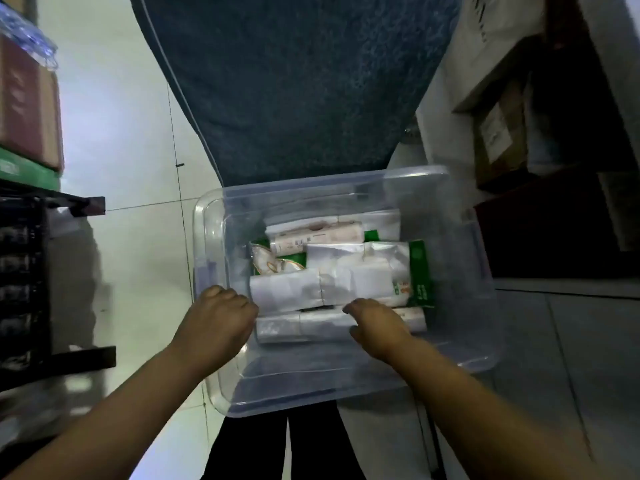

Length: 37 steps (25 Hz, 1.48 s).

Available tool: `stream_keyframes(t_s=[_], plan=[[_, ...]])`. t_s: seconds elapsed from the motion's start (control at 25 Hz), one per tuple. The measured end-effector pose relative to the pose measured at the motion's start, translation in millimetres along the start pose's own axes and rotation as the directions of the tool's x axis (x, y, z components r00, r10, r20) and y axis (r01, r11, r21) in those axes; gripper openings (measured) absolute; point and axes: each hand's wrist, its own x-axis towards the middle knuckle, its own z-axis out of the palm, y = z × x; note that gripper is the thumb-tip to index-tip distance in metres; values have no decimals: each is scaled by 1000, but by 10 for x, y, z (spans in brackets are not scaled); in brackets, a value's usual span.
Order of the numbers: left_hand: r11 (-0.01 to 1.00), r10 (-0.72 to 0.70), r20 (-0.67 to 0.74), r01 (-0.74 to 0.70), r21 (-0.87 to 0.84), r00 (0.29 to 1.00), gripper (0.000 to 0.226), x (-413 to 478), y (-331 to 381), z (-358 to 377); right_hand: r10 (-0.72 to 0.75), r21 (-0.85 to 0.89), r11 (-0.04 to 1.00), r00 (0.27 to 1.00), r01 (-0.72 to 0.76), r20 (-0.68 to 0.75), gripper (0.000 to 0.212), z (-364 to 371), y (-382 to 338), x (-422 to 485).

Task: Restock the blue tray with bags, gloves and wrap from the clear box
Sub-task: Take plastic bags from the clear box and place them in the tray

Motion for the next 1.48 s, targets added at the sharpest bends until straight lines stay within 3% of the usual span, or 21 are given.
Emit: stream_keyframes(t_s=[0.4, 0.68, 0.88, 1.0, 1.12, 1.24, 1.36, 1.48], plan=[[998, -34, -47, 31, -52, 998, 16, 19, -118, 264, -27, -197, 979, 993, 50, 114, 35, 361, -187, 509], [993, -66, -50, 60, -100, 997, 5, -15, -110, 201, -221, -332, 930, 961, 157, -166, 16, -72, -67, 515], [986, -167, 161, 160, 50, 973, 22, 287, 65, 250, -80, -289, 957, 944, -17, -319, 20, -193, 95, 652], [978, -186, 236, 203, -50, 954, 43, 735, 190, 533, -58, -240, 970, 920, -39, -387, 18, -108, 76, 694], [961, -167, 306, 224, -160, 937, 60, 1066, 192, 853, -14, -164, 985, 908, -60, -418, 37, -22, 146, 731], [940, -200, 312, 271, -206, 929, 61, 1169, 170, 1056, 20, -116, 990, 907, -76, -421, 48, 23, 241, 712], [951, -203, 283, 258, -172, 937, 63, 1197, 204, 1115, 19, -28, 999, 900, -34, -436, 42, -34, 308, 579], [942, -174, 326, 253, -220, 929, 59, 1156, 334, 1091, 116, 150, 988, 858, -46, -501, 33, -113, 420, 279]])
